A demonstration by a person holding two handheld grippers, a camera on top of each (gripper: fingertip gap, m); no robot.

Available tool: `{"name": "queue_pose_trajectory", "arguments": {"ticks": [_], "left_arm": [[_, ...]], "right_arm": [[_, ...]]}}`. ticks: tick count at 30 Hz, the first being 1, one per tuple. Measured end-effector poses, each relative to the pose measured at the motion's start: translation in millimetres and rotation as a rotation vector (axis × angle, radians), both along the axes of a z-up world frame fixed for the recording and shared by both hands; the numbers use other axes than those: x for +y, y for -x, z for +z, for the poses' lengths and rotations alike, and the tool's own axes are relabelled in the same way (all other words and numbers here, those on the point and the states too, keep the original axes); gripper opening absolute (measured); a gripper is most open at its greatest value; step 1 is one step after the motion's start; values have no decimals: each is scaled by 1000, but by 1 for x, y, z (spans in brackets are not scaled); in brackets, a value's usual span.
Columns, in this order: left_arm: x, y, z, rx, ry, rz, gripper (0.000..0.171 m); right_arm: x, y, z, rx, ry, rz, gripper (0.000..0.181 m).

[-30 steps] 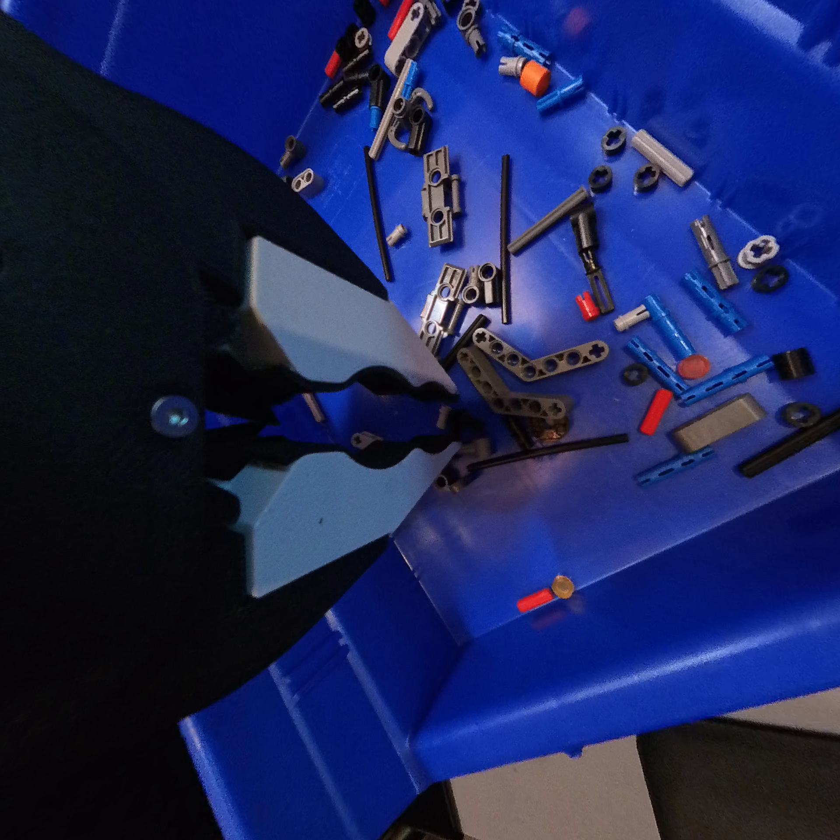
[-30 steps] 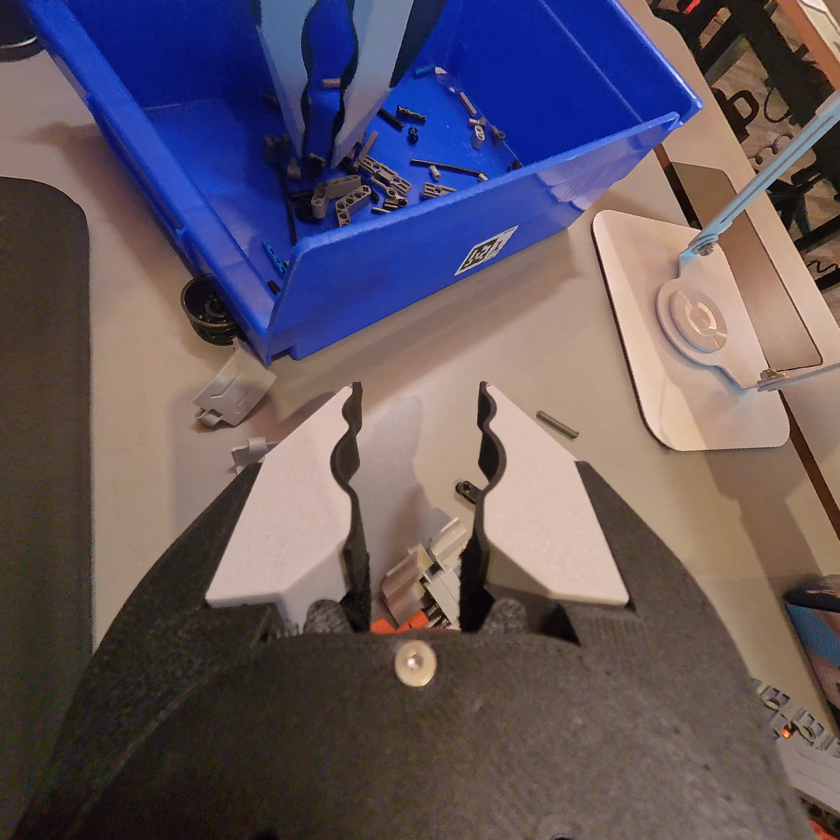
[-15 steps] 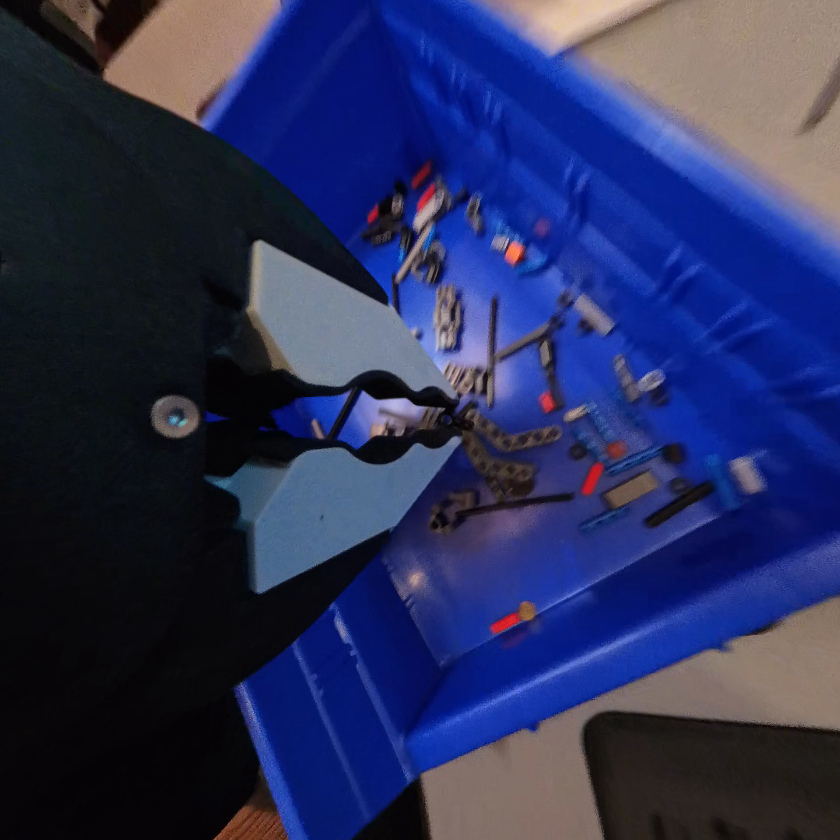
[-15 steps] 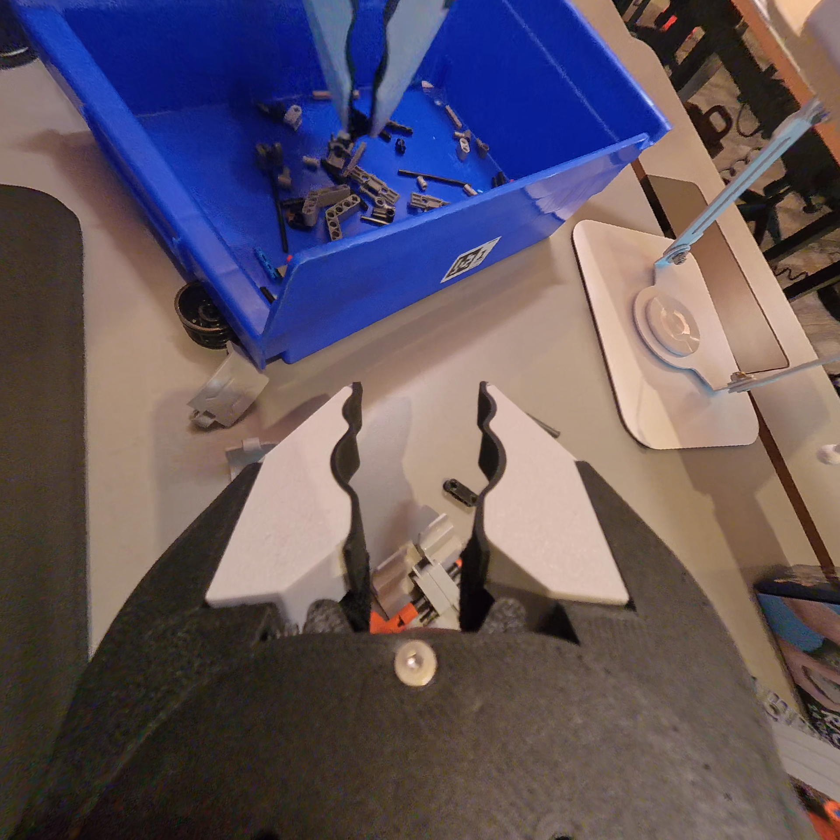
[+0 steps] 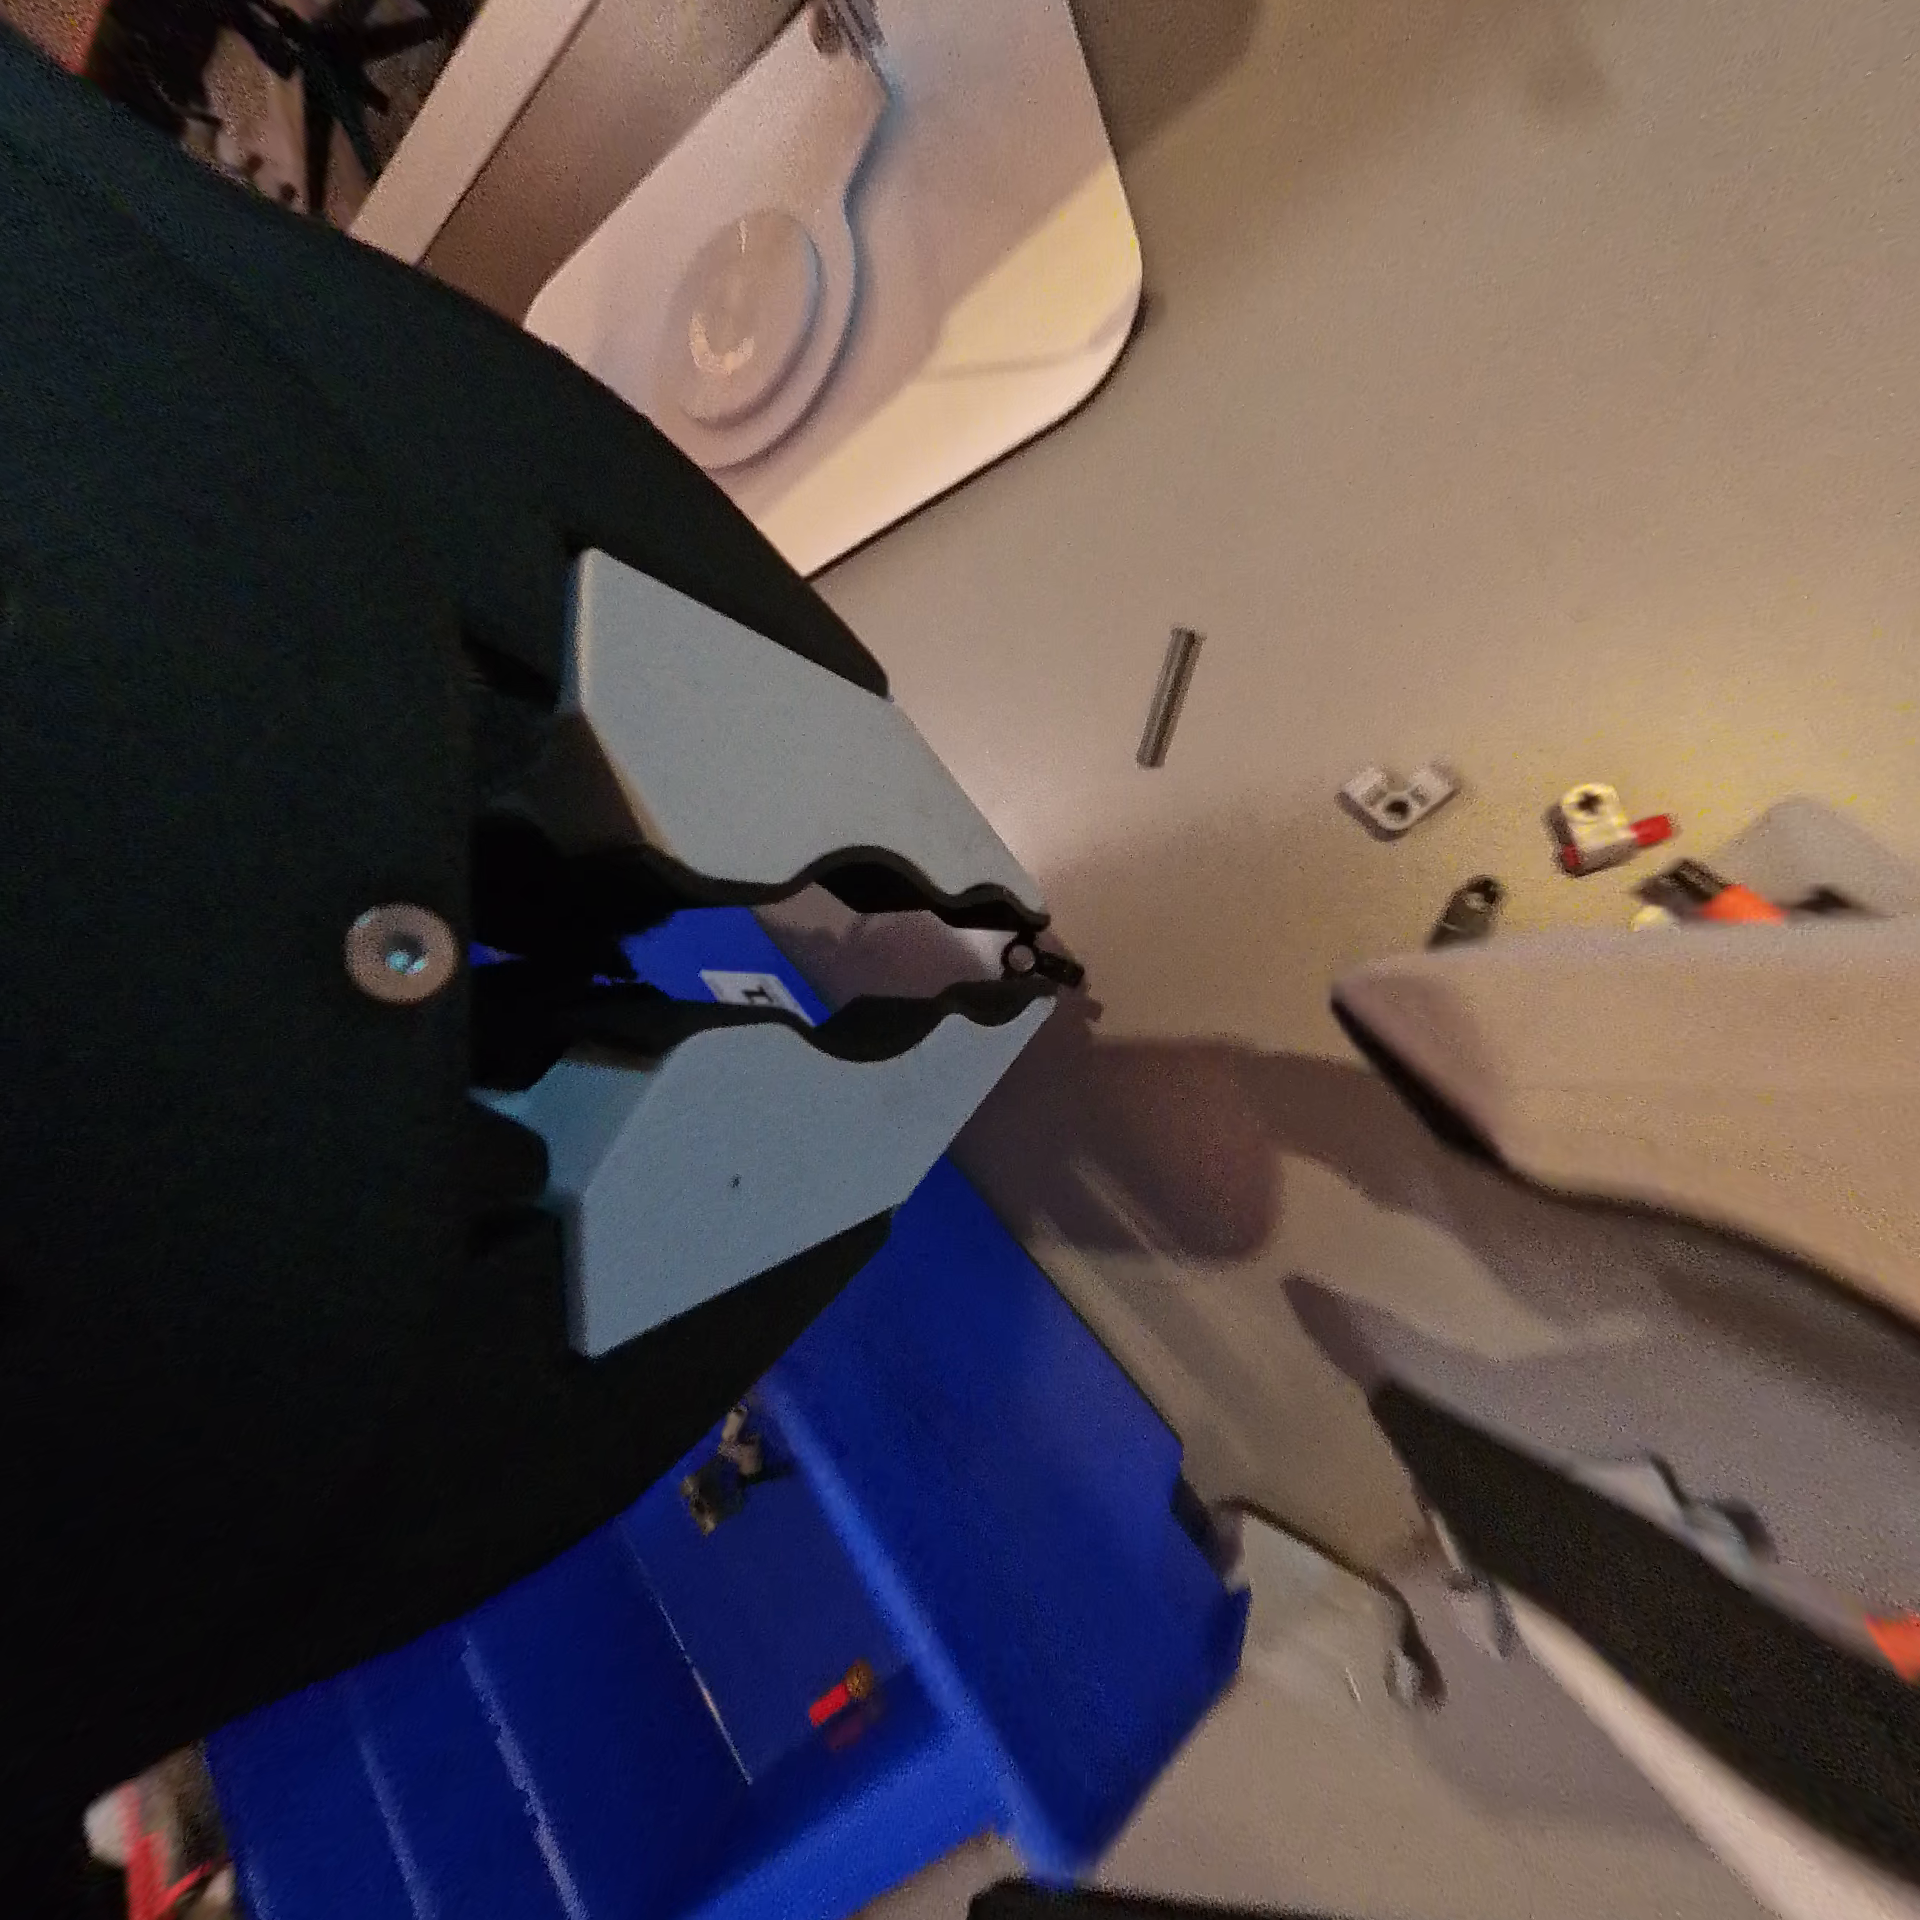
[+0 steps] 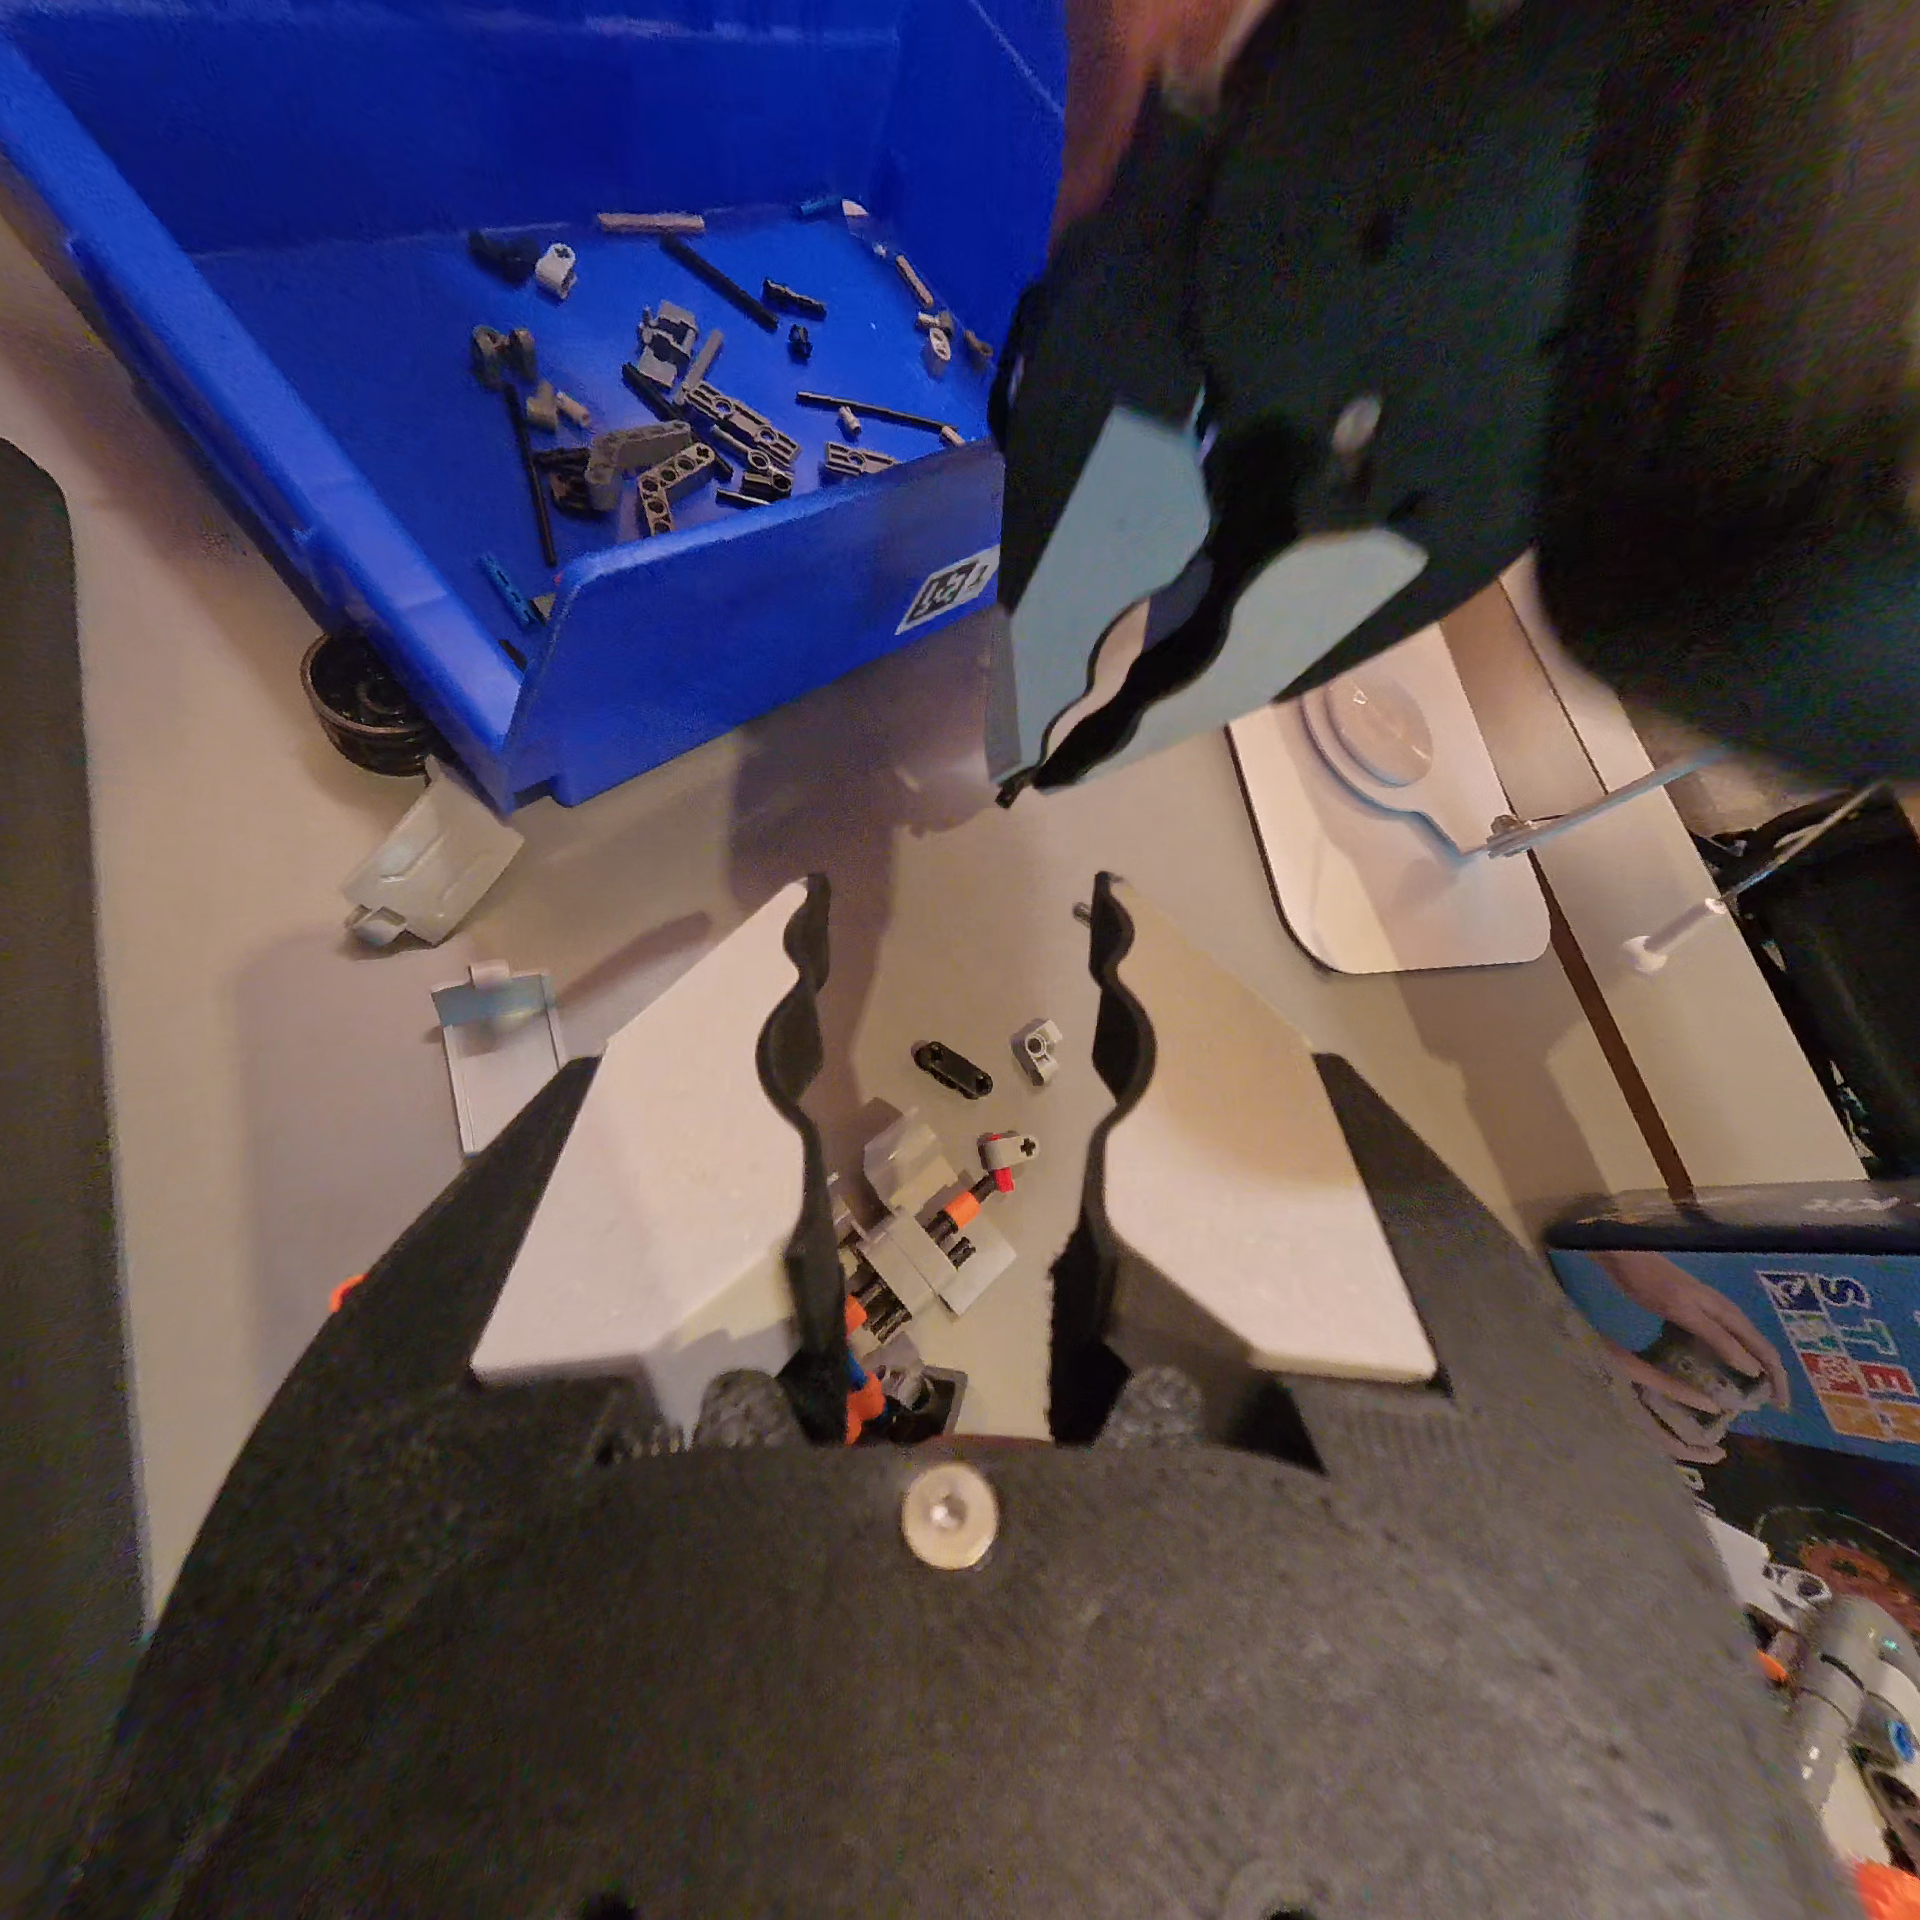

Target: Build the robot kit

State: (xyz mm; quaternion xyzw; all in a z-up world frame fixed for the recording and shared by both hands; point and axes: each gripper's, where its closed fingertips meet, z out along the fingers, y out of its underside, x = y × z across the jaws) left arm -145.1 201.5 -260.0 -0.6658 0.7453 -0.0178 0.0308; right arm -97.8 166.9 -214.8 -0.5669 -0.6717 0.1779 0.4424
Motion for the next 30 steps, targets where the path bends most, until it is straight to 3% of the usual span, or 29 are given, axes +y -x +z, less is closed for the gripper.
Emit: {"name": "queue_pose_trajectory", "arguments": {"ticks": [3,9,12,15,18,21,24,30], "left_arm": [[-6,3,-25,62,107,8,7],[-9,-2,-31,65,131,13,11],[-2,-4,-17,6,70,55,25],[7,-1,15,-99,-24,117,30],[-3,20,52,-152,-95,168,30],[-28,52,71,-146,-128,208,28],[-62,85,60,-88,-82,235,26],[-113,113,4,23,44,246,28]], "right_arm": [[0,-2,-3,-19,-3,1,48],[-1,-4,-4,-40,-6,2,48],[-1,-5,-3,-37,-9,3,48],[-1,-6,1,-28,-15,2,48],[0,-8,4,-17,-20,-4,48],[2,-11,5,-9,-15,-10,49],[3,-12,4,-11,-13,-14,49],[0,-9,0,-19,-12,-3,49]]}}
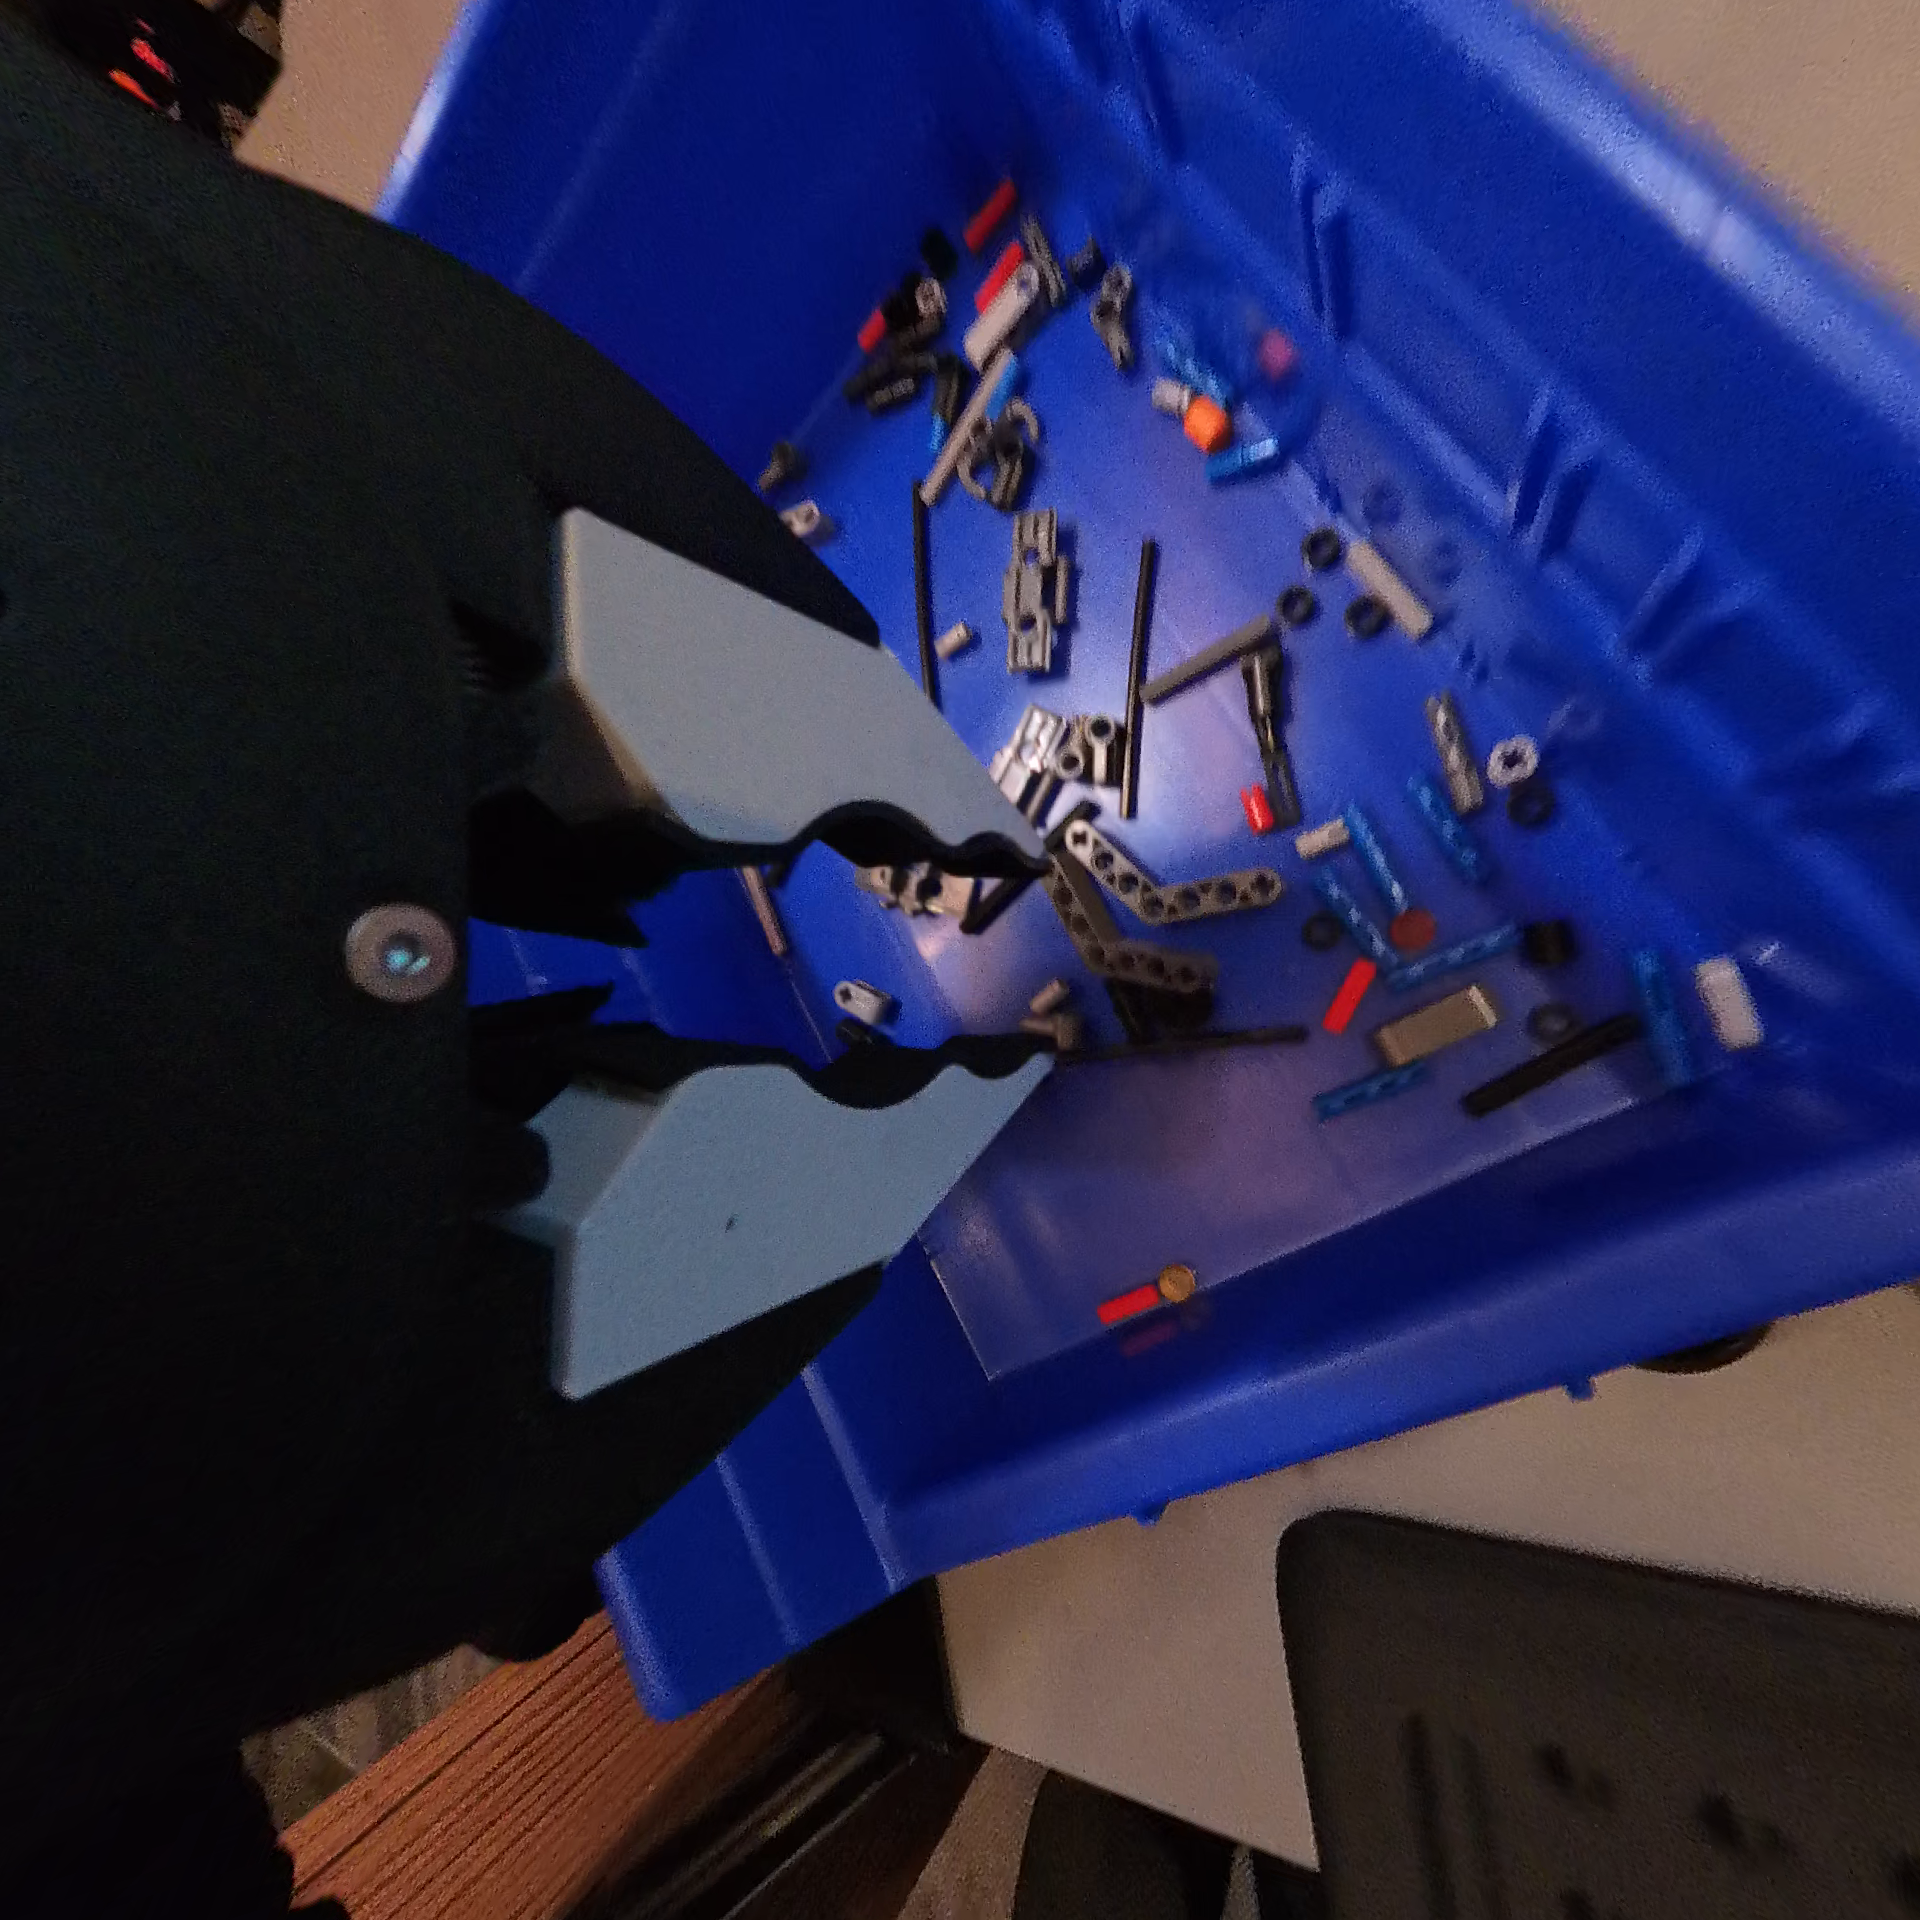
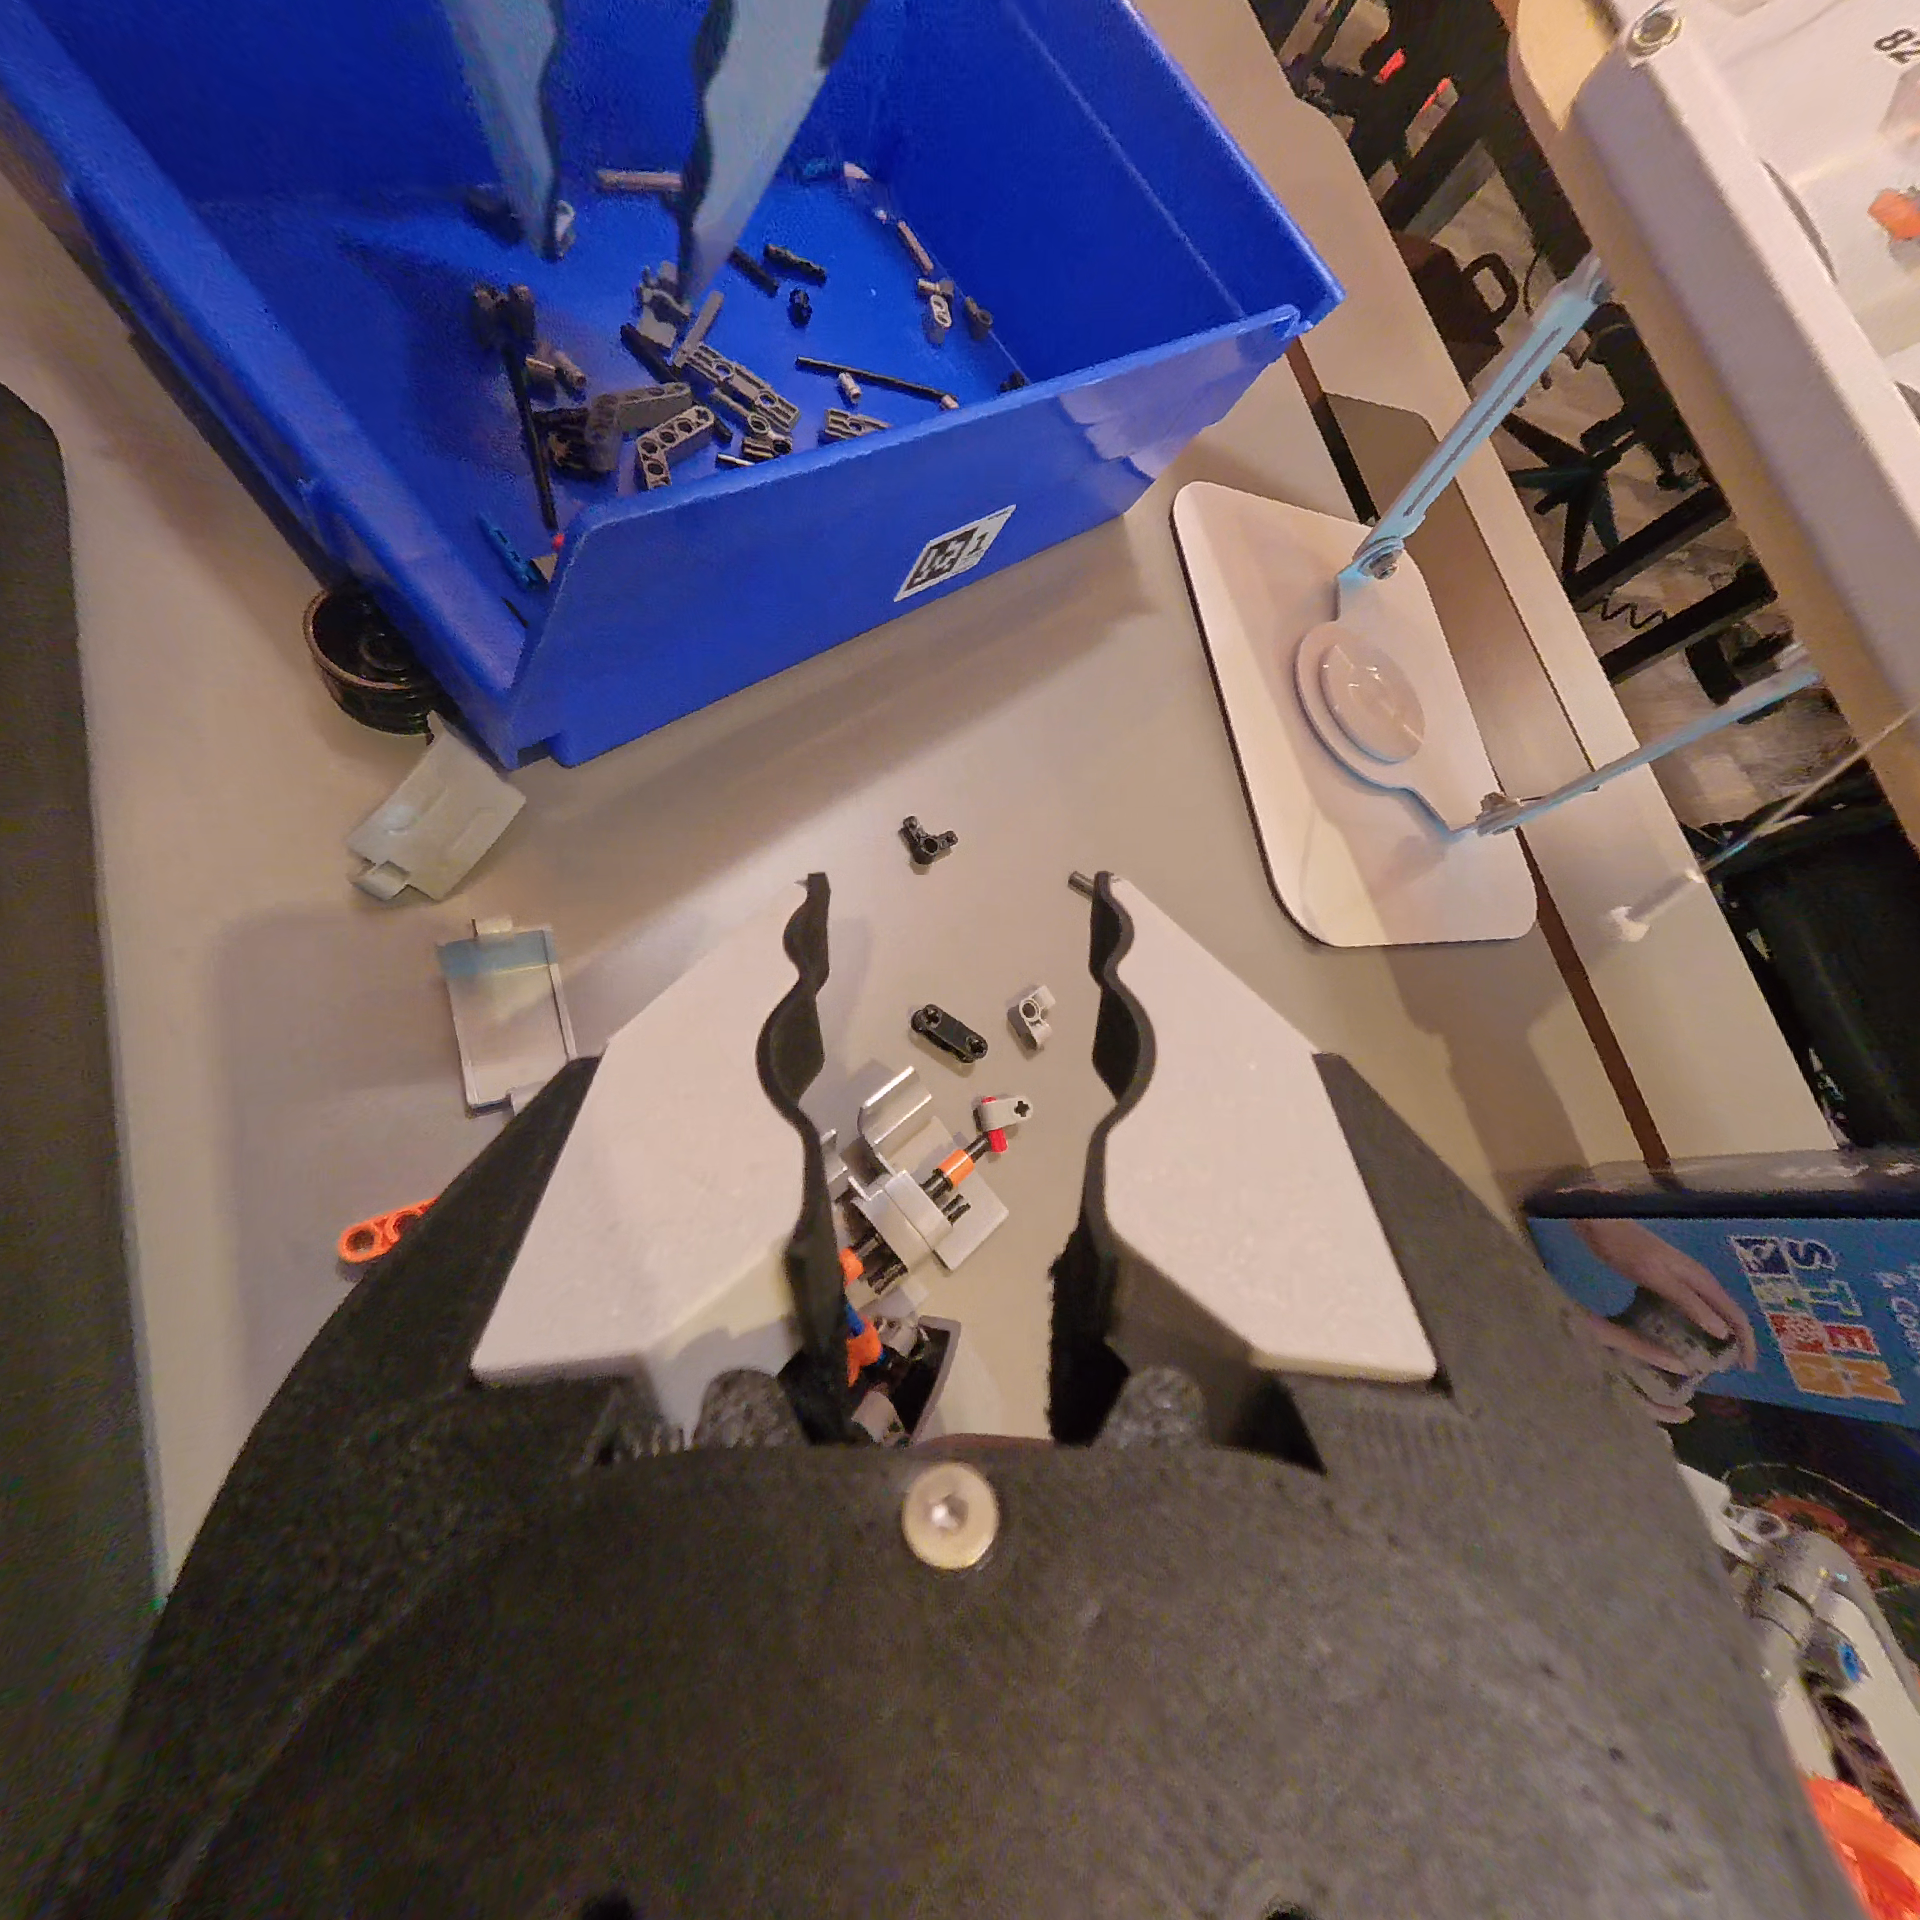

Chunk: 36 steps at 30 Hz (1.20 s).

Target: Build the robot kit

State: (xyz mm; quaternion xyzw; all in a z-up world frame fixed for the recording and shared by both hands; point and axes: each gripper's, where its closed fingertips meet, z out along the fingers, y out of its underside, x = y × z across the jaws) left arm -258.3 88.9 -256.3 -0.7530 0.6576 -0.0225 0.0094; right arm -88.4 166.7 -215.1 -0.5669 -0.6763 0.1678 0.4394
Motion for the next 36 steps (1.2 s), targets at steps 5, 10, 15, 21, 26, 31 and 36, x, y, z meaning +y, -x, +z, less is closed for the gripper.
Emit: {"name": "queue_pose_trajectory", "arguments": {"ticks": [5,10,15,21,26,31,36], "left_arm": [[-13,-2,-28,-7,41,8,23],[-16,-5,-40,-24,59,28,14],[1,-12,-38,-91,-11,100,18],[9,-15,-32,-150,-72,112,21],[15,-14,-39,-126,-129,116,26],[19,-15,-40,-113,-190,89,19],[18,-18,-38,-140,-198,84,0]], "right_arm": [[-2,1,-1,-4,0,7,49],[-3,1,2,5,-3,10,49],[-3,0,2,6,-5,9,49],[-3,0,3,8,-5,10,49],[-3,0,2,5,-6,10,49],[-3,0,3,10,-8,10,49],[-4,0,5,12,-11,11,49]]}}
